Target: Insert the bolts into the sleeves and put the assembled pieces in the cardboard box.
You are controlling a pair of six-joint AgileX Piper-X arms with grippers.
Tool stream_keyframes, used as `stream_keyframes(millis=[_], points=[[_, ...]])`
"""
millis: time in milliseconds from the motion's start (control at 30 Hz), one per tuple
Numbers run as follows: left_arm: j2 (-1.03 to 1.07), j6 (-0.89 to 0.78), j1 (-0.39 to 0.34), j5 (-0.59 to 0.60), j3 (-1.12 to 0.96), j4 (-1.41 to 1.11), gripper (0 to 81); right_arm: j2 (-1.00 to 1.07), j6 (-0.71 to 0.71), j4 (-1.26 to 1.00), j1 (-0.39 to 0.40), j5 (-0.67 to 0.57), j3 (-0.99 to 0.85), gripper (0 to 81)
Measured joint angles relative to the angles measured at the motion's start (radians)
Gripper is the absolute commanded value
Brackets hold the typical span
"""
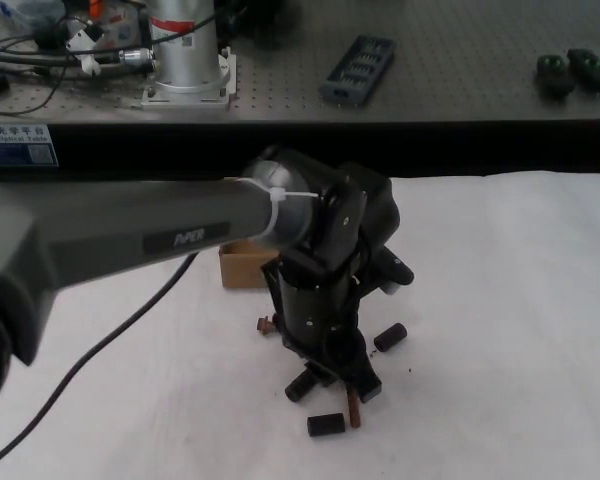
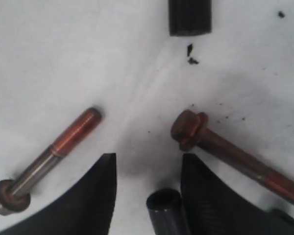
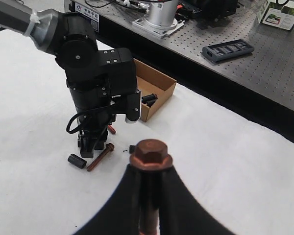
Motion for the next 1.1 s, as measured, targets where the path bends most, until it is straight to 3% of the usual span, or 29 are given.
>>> stream_keyframes(millis=[133, 333, 1100], points=[[-0.006, 0.039, 0.000, -0.066, -0.016, 0.076, 30.9, 0.000, 0.000, 0.004, 0.000, 0.000, 0.000, 2.0], [-0.057, 0.045, 0.000, -0.074, -0.016, 0.094, 30.9, 0.000, 0.001, 0.004, 0.000, 0.000, 0.000, 2.0], [-0.065, -0.171, 0.017, -0.071, -0.013, 0.175, 30.9, 0.000, 0.001, 0.004, 0.000, 0.000, 0.000, 2.0]])
